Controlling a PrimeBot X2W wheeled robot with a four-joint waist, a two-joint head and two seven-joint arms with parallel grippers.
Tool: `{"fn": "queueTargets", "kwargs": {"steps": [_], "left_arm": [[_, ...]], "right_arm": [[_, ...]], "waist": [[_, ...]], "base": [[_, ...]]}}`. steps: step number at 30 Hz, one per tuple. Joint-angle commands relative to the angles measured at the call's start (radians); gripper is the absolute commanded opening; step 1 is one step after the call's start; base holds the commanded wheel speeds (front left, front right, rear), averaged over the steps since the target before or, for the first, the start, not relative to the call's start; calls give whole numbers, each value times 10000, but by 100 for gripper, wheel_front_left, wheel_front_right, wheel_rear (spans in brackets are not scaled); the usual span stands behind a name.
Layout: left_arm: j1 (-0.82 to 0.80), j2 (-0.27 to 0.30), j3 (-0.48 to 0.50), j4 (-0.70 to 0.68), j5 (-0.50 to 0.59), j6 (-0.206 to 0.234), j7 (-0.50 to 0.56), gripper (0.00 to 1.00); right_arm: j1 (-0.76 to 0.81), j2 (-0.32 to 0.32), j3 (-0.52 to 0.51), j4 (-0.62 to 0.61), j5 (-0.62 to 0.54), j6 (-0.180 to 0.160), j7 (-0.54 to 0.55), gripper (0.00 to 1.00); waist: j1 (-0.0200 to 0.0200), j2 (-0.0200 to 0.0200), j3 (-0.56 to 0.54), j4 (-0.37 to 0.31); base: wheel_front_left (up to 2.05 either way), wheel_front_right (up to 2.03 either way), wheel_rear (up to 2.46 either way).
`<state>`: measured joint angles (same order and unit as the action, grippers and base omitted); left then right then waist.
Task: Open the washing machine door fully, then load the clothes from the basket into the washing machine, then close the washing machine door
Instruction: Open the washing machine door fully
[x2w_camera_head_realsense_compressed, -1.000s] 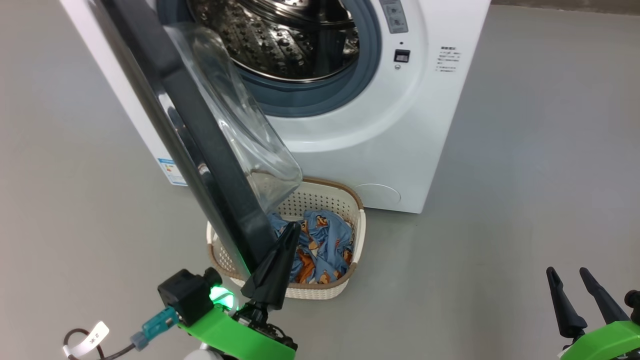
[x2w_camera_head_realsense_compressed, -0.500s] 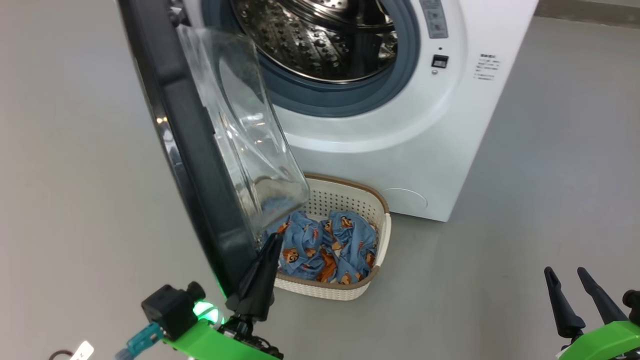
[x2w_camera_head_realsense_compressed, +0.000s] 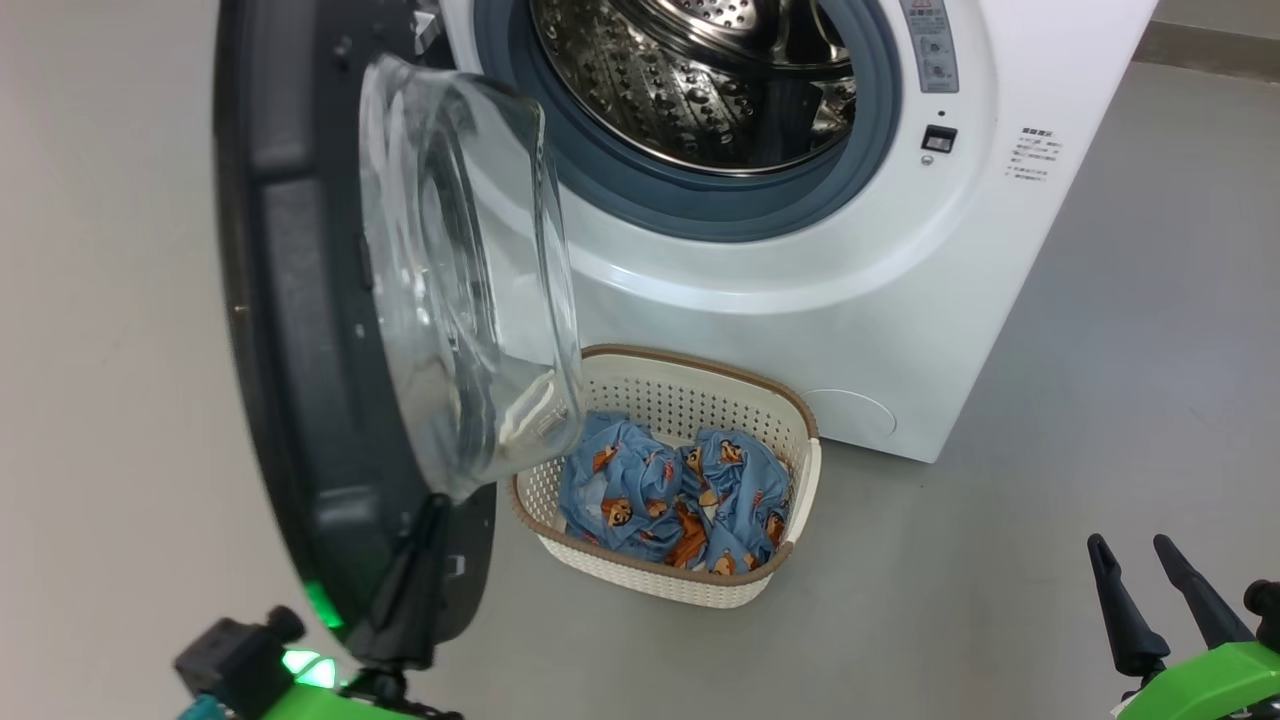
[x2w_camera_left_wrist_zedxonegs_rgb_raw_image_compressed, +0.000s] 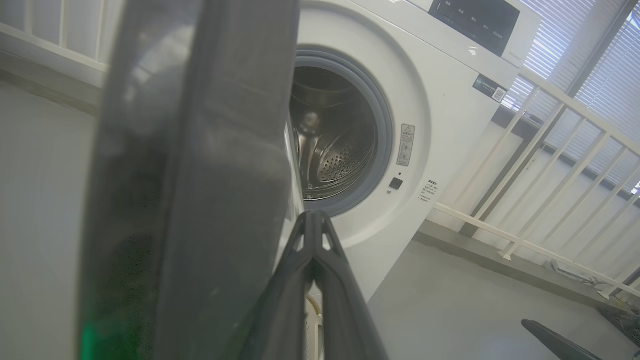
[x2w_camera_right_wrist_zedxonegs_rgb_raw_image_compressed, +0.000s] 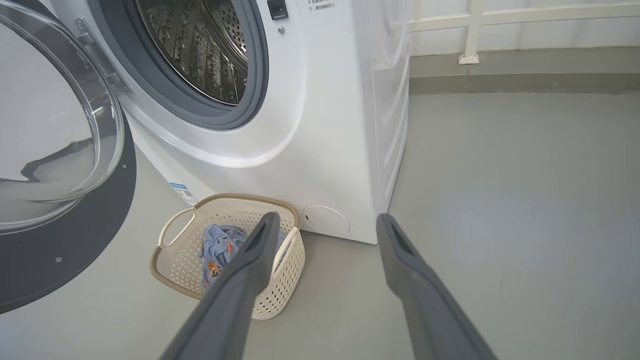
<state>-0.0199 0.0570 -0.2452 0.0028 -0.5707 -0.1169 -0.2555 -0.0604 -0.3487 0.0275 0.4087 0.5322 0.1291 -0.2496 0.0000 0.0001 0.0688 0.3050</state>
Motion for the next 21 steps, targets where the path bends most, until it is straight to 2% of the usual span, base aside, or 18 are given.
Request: {"fn": "queueTargets", "kwargs": {"steps": [1,21], "left_arm": [[-115,344,702,-202,68,210,-62,0],[-794,1001,3653,584,534,244,-63,0]], "right_arm": [[20,-228,269,-216,-54,16,-122,100],[-191,-299,320,-297,-115,16,-122,100]], "waist": [[0,-1,18,82],[0,-1,488,124]], "base": [[0,0,0],[0,0,0]]}}
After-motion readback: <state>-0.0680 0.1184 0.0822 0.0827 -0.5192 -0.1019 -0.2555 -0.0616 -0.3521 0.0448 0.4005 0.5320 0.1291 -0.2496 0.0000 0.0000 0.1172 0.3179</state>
